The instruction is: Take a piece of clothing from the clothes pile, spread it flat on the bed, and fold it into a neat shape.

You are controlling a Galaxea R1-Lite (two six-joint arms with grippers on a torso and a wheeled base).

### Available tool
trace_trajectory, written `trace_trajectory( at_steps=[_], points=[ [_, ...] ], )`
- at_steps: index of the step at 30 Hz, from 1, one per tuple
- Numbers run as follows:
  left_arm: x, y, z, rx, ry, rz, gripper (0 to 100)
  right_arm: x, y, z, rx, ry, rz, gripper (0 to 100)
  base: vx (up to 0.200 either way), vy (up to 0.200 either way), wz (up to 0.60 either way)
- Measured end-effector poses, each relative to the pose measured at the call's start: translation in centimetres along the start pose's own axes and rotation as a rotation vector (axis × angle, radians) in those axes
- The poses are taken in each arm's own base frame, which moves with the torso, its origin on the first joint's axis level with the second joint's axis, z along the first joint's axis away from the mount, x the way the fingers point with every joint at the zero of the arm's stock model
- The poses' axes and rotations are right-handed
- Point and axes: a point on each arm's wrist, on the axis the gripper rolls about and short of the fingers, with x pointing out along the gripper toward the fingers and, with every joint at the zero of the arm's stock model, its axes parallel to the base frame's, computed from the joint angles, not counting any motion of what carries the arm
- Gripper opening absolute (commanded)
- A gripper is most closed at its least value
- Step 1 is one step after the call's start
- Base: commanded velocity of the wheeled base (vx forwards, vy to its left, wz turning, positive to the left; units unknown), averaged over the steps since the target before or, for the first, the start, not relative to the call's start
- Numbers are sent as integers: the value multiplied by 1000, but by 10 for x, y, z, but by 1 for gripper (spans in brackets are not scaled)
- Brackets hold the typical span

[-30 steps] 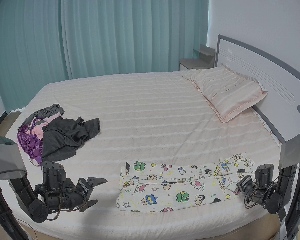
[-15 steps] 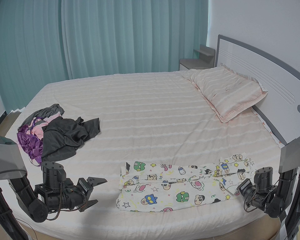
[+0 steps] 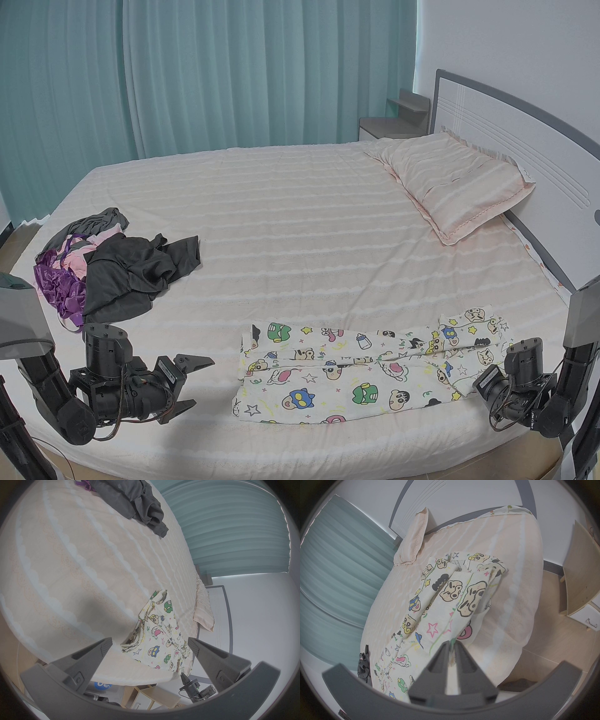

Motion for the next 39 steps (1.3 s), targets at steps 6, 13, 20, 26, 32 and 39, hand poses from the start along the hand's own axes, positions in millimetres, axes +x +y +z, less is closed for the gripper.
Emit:
trace_trajectory(
  at_steps=[6, 13, 20, 26, 32, 39],
  points=[
    [0, 1, 0, 0, -1, 3, 100, 0, 0, -1, -7, 5, -1, 100, 0, 0, 0],
    [1, -2, -2, 19, -7, 0, 100, -14, 10, 9, -20, -35, 86, 100, 0, 0, 0],
    [17, -25, -7, 148, -65, -34, 100, -29, 18, 26, -29, -14, 233, 100, 0, 0, 0],
    [32, -38, -10, 199, -40, 11, 100, -34, 20, 34, -34, -10, 292, 100, 0, 0, 0],
    [37, -45, -8, 209, -90, 17, 100, -38, 20, 38, -24, -20, 308, 100, 67, 0, 0],
    [37, -43, -10, 211, -87, 24, 100, -39, 20, 38, -16, -15, 308, 100, 114, 0, 0]
  ],
)
